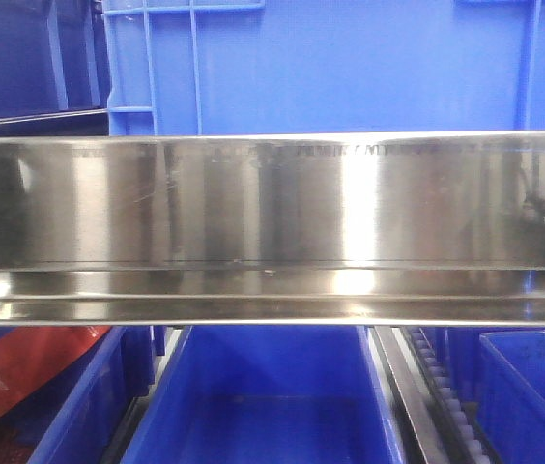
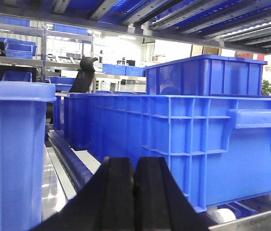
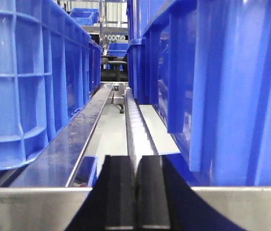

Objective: Place cylindrical capacitor in blue bin on shelf

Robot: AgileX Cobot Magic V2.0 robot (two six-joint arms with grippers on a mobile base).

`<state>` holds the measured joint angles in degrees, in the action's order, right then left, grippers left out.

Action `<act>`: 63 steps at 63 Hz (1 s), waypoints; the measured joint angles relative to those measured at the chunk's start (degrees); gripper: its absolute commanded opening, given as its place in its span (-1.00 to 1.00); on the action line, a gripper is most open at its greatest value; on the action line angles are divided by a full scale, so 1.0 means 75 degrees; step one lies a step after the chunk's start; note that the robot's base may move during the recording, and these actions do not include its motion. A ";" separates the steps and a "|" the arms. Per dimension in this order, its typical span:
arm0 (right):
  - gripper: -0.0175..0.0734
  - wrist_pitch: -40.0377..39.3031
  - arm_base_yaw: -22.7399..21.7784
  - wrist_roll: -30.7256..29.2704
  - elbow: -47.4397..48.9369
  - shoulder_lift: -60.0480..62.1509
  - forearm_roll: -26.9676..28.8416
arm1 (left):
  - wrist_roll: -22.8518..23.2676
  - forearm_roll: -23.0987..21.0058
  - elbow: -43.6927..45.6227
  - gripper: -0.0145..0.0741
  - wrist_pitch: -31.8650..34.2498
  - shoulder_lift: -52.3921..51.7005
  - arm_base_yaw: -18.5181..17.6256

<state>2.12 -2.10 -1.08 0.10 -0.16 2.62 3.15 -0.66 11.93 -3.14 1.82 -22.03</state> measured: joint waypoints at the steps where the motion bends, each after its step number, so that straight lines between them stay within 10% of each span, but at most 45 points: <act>1: -0.98 0.0000 -0.0014 0.0000 0.0000 0.0000 -0.0001 | 0.0000 0.0000 0.0000 -0.92 0.0000 0.0000 0.0000; 63: -0.98 -0.0160 -0.0012 0.0000 0.0000 0.0000 -0.0001 | -0.0014 0.0089 -0.0044 -0.92 0.0000 -0.0005 0.0049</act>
<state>0.92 -2.19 -1.08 0.10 -0.16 2.62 3.05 0.00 11.60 -3.14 1.79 -21.66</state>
